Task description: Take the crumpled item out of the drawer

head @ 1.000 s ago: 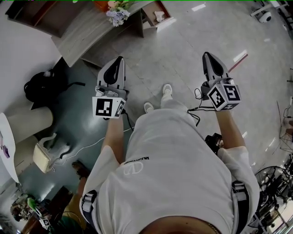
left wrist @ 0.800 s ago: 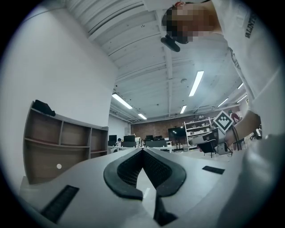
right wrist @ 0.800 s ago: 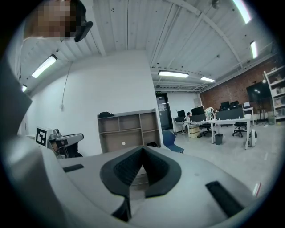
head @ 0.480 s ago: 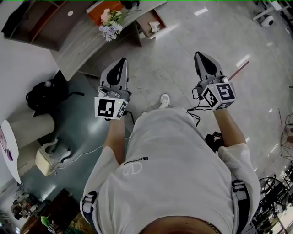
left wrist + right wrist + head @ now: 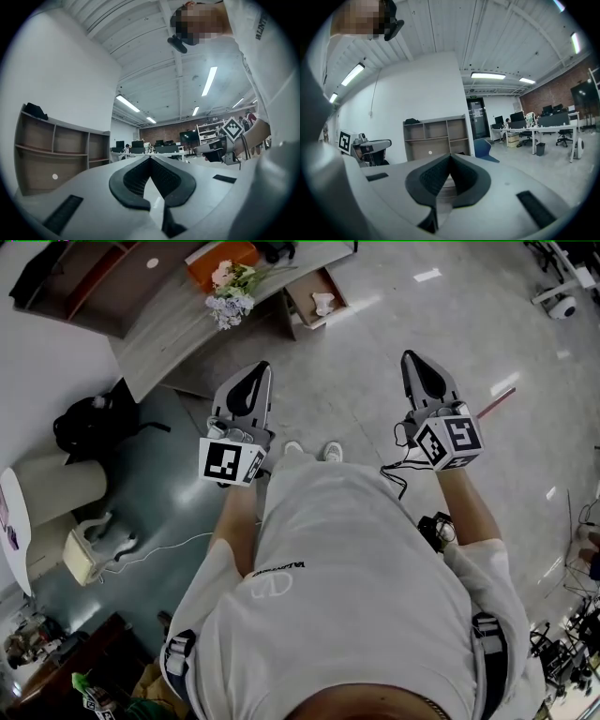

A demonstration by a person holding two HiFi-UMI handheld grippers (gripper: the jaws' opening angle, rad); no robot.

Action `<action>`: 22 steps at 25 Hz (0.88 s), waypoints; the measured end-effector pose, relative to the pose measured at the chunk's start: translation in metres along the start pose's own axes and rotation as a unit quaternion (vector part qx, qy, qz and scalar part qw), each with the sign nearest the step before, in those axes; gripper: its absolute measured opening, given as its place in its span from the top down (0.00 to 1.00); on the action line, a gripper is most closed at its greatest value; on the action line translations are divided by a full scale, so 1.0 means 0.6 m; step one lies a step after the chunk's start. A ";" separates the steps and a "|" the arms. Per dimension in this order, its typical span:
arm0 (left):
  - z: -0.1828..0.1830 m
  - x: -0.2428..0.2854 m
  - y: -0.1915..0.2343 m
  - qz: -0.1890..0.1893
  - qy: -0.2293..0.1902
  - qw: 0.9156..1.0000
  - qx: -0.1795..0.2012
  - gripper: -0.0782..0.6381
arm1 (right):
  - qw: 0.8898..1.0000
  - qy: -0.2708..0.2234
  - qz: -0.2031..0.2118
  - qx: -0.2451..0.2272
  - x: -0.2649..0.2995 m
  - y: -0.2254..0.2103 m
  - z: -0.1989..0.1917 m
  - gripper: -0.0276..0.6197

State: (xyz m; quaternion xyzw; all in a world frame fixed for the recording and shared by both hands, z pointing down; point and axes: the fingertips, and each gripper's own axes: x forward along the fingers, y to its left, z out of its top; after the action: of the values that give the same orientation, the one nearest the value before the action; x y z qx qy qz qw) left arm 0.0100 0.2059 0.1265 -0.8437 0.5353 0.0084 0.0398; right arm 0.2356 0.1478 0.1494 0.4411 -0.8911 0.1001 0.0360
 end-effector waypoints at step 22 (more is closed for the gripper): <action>-0.063 0.168 0.200 -0.022 0.002 0.999 -0.026 0.89 | 0.999 0.044 -0.025 0.002 0.240 -0.039 -0.023 0.95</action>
State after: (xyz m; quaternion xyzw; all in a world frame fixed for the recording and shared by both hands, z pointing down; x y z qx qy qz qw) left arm -0.0565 0.0611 0.1517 -0.8562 0.5160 0.0192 0.0172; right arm 0.1664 0.0247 0.1880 0.4585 -0.8771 0.1201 0.0772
